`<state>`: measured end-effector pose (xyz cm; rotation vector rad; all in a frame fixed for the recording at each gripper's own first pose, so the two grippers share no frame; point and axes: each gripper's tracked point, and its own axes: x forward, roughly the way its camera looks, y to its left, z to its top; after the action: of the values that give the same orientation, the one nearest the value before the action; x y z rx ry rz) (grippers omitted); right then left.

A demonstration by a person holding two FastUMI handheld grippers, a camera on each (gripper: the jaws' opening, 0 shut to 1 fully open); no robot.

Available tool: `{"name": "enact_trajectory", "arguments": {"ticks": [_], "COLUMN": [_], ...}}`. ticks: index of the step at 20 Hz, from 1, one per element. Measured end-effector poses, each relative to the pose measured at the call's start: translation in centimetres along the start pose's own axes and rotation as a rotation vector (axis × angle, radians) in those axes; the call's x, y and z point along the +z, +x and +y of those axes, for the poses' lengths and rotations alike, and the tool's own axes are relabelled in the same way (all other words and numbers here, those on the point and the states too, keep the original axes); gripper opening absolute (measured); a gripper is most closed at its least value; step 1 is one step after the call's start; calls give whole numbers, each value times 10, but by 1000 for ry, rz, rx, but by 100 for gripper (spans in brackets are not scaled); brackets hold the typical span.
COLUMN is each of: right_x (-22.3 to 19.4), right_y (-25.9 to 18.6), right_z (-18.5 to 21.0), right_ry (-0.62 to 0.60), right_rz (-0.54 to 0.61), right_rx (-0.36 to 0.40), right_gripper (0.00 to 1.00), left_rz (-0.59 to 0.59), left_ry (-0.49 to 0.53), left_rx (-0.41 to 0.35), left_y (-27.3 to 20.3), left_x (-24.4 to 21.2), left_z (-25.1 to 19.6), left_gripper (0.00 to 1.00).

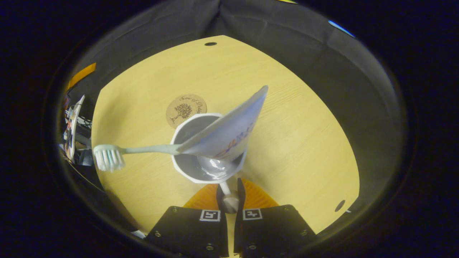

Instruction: Put the toothbrush and toothpaste on the desktop into the cup, then pick up the cup and place it on the coaster on the desktop.

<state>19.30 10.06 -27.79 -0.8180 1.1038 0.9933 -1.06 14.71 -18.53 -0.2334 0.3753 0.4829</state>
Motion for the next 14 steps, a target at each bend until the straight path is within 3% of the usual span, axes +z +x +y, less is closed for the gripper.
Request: {"name": "enact_trajectory", "arguments": {"ticks": [8,14], "right_x": [12,45], "right_y": [-5,-5], "right_z": [11,25], "right_ry": [72,99], "right_rz": [-50,-91], "right_rx": [-16,-2], "right_gripper": [8,8], "left_rz": [1,-3], "left_ry": [-17,-16], "left_rx": [18,27], "left_y": [-12,-21], "left_x": [-2,-1], "left_z": [19,27], "left_gripper": [93,93]}}
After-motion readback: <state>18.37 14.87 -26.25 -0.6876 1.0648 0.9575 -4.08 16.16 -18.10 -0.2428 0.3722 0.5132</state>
